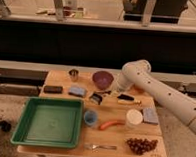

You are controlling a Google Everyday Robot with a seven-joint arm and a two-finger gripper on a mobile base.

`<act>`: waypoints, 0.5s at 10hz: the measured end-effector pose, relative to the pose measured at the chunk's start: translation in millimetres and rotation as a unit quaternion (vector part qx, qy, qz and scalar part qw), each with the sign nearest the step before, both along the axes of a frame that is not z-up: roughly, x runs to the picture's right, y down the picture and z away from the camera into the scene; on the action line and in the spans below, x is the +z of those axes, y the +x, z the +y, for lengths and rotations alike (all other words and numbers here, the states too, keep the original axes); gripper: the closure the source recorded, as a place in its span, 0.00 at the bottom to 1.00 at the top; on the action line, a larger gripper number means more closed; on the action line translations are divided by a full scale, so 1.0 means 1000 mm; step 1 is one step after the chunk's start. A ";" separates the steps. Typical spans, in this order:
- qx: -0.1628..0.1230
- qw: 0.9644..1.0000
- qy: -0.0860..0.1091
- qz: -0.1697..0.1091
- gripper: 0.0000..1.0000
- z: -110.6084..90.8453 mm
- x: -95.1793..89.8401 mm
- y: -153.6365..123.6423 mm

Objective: Place brush in table surface

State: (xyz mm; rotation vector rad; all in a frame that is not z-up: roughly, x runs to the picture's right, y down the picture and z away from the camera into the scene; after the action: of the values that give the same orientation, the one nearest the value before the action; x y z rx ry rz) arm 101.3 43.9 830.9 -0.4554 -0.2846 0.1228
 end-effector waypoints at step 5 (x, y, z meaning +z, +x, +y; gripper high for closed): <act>0.006 1.000 -0.014 0.008 1.00 0.017 0.028 0.000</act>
State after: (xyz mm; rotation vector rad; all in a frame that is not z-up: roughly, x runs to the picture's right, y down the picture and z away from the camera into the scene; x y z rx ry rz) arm 101.1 60.5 858.5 -0.4810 -0.2709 0.1417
